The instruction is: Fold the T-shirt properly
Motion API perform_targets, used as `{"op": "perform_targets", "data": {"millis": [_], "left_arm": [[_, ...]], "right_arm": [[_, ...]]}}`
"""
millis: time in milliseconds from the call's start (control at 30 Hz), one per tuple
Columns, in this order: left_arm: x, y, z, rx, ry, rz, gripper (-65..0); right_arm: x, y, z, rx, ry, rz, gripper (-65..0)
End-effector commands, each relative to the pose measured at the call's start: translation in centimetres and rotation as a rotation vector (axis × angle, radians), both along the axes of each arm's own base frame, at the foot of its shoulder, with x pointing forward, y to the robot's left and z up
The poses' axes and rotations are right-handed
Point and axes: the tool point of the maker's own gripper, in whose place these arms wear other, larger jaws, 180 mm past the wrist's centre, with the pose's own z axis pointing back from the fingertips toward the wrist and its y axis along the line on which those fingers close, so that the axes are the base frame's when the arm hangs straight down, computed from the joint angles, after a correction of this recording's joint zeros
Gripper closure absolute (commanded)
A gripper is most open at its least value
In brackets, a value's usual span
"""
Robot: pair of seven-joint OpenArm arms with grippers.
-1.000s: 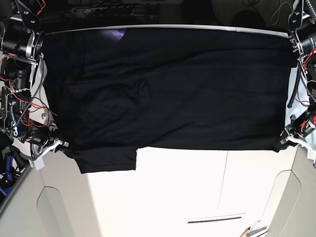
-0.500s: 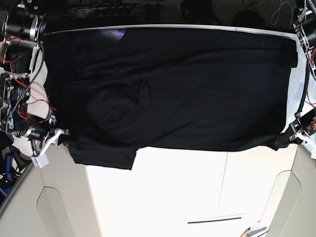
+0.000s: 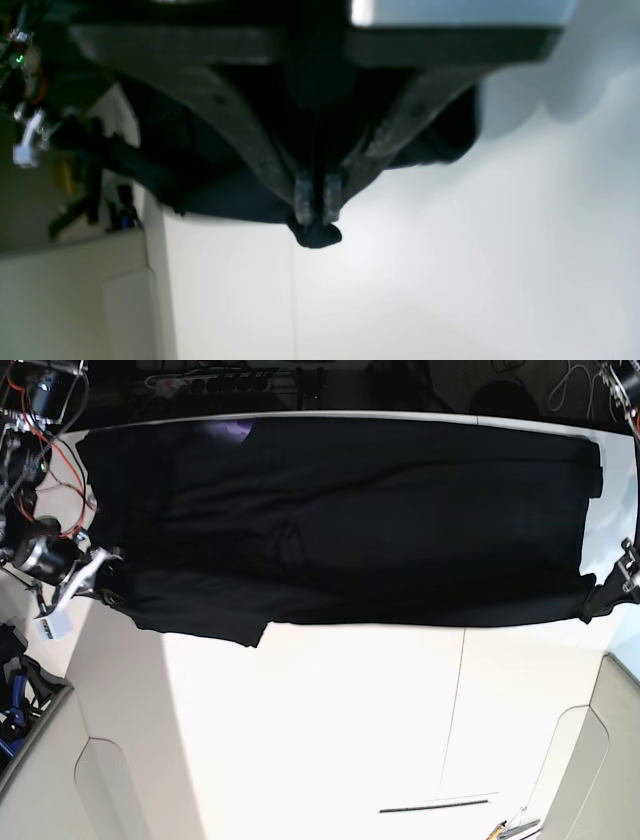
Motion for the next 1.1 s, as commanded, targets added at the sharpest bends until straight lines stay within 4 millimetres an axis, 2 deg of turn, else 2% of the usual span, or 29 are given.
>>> {"op": "perform_targets", "data": {"millis": [0, 167, 300, 500, 533, 600, 633, 667, 867, 967, 1067], "left_arm": [[0.4, 0.9, 2.2, 0.036, -0.060, -0.002, 0.0], [-2.2, 0.8, 1.2, 0.081, -0.015, -0.025, 0.0], [-4.1, 0.6, -0.2, 0.091, 0.047, -0.041, 0.0], [-5.2, 0.5, -1.1, 0.089, 0.082, -0.047, 0.0], [-5.2, 0.5, -1.1, 0.089, 0.082, -0.047, -5.3], [-5.1, 0.5, -1.0, 0.089, 0.080, -0.047, -17.7], [-5.1, 0.5, -1.0, 0.089, 0.079, -0.047, -21.1], [-5.1, 0.5, -1.0, 0.090, 0.080, -0.047, -22.0], [-5.1, 0.4, -0.8, 0.081, 0.071, -0.046, -22.0], [-4.9, 0.4, -0.6, 0.071, 0.060, -0.045, -22.0], [-4.9, 0.3, -0.6, 0.068, 0.058, -0.044, -22.0]], "right_arm": [[0.3, -0.8, 1.5, -0.010, -0.050, -0.008, 0.0], [-2.1, -2.2, 1.0, -0.021, -0.016, -0.048, 0.0], [-3.3, -2.8, 0.3, -0.021, 0.013, -0.064, 0.0], [-4.2, -3.2, -0.6, -0.054, 0.059, -0.071, 0.0], [-4.2, -3.2, -0.7, -0.052, 0.062, -0.071, -0.8], [-4.2, -3.2, -0.7, -0.052, 0.062, -0.071, -18.3], [-4.2, -3.2, -0.7, -0.052, 0.061, -0.071, -24.0], [-4.2, -3.1, -0.6, -0.047, 0.059, -0.070, -26.6], [-3.2, -2.6, 1.1, -0.043, -0.020, -0.064, -26.9], [-1.4, -2.5, 3.5, -0.037, -0.150, -0.082, -26.9], [0.7, -3.4, 5.2, -0.072, -0.244, -0.112, -26.9]]}}
